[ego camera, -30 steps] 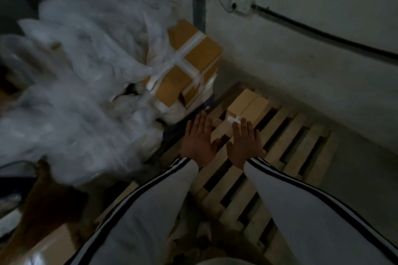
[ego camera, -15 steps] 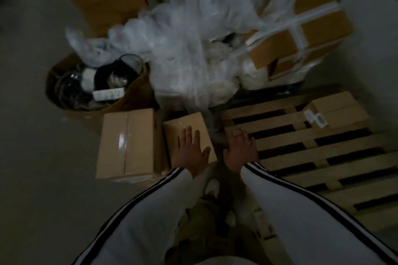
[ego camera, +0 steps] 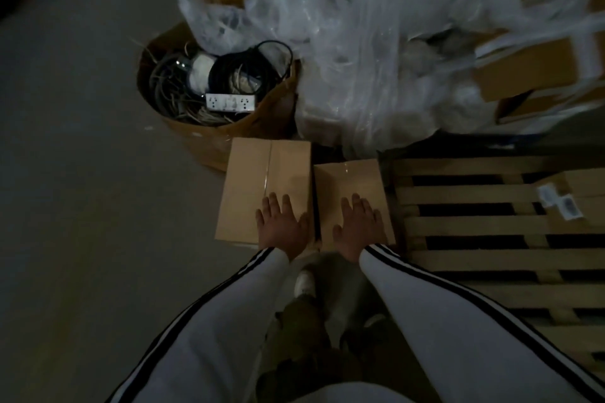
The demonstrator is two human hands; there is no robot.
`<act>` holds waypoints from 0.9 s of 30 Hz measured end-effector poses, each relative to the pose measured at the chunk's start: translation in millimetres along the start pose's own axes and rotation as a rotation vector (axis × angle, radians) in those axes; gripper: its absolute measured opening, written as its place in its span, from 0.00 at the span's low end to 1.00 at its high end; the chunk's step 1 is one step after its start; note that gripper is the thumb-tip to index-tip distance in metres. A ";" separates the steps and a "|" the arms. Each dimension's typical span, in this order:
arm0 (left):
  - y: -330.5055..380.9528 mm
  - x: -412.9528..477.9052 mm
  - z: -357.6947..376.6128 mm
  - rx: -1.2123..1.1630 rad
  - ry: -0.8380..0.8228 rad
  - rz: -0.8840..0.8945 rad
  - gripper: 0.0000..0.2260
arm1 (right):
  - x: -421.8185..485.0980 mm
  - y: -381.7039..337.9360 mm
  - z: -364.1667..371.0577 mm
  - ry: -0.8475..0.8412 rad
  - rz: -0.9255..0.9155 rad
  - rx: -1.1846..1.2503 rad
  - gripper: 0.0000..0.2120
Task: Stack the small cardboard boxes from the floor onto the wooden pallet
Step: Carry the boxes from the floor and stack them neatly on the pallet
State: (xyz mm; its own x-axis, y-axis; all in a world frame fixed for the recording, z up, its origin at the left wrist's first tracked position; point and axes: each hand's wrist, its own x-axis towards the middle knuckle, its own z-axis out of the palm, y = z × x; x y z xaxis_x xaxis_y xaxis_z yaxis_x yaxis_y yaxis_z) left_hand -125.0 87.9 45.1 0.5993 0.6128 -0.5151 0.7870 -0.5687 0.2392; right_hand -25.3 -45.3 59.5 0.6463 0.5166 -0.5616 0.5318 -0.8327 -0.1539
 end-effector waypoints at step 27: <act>-69.3 34.0 -81.0 -0.771 0.493 -0.611 0.27 | 22.8 -82.1 -52.4 0.119 0.474 0.699 0.31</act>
State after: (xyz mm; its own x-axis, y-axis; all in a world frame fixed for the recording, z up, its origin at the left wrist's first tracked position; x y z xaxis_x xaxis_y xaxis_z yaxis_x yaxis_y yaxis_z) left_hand -147.3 192.6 77.7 -0.0645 0.9239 -0.3772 0.7479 0.2950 0.5947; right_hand -25.5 45.3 102.0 0.7894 0.0671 -0.6102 -0.2440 -0.8779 -0.4121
